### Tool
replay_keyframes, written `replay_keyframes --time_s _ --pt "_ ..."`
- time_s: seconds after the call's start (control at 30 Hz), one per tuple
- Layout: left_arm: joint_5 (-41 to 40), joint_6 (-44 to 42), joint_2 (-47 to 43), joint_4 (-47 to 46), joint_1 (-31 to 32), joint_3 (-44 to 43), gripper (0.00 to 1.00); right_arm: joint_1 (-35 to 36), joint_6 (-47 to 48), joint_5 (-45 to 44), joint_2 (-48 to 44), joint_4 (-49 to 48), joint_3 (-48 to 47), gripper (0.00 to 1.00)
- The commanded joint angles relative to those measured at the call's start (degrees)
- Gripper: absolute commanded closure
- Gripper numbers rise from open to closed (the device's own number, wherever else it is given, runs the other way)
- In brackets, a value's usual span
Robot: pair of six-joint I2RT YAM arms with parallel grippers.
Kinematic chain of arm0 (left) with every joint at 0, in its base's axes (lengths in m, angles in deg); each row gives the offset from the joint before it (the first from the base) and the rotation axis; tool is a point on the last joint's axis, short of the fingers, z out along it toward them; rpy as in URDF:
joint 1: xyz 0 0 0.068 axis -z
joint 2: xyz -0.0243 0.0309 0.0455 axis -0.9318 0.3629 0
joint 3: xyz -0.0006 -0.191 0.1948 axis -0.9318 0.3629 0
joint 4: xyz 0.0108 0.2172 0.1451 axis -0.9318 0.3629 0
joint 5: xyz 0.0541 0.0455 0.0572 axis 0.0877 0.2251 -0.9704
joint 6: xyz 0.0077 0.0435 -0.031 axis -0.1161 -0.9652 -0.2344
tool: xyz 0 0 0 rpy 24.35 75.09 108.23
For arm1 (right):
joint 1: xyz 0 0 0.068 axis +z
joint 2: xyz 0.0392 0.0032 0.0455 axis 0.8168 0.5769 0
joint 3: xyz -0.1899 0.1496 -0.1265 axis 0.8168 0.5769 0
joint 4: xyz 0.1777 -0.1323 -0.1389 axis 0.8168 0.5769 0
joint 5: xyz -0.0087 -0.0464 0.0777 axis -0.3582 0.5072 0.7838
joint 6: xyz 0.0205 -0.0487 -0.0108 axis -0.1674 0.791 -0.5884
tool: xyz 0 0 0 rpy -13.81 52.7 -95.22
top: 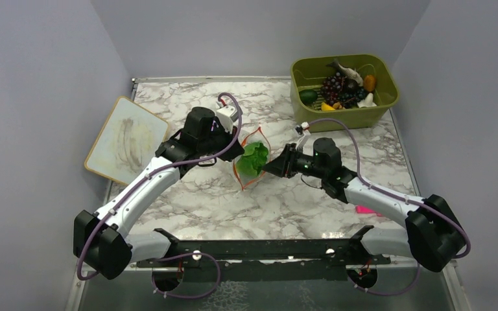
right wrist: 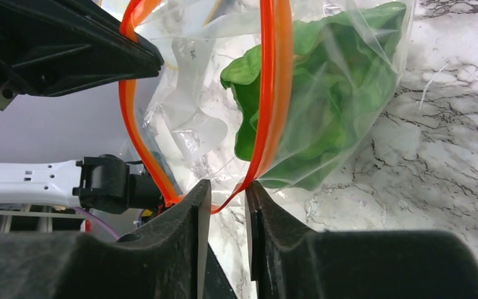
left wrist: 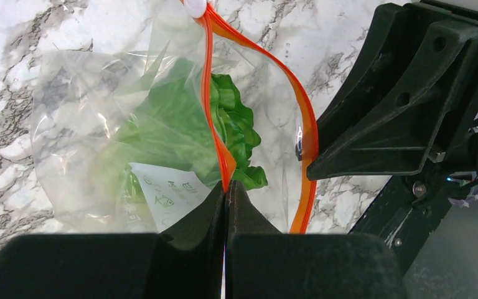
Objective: Place the food in the zip-top bag and seal the zipper
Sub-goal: Adjust the zipper food storage bag at the center of the board, then pick up the fake fish from the bin.
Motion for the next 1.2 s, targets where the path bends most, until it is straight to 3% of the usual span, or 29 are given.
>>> replay_keyframes --time_s 0.0,0.37,0.63,0.77,0.97,1.17 --pt "2.7 -0.5 0.1 -1.8 -0.1 0.0 1.0 0.1 2.1 -1.6 -1.0 1.8 -2.6 0.71" --pt "5.3 1.3 -0.5 -4.7 -0.1 1.6 1.0 0.1 8.3 -7.6 -8.3 14.3 -7.7 0.54" --pt "9.4 -1.1 -4.6 -9.0 -0.1 6.7 1.0 0.1 18.2 -16.9 -14.8 23.7 -14.9 0.31" --pt "8.8 -1.4 -6.5 -9.0 -0.1 8.9 1.0 0.1 24.2 -22.2 -12.5 28.5 -21.0 0.2" --pt "6.0 -1.2 -11.5 -9.4 0.0 13.1 1.0 0.0 33.2 -33.0 -6.3 32.9 -29.3 0.11" --pt "4.2 -1.8 -14.2 -9.5 0.0 14.0 1.0 -1.2 43.5 -39.2 1.0 33.3 -35.2 0.14"
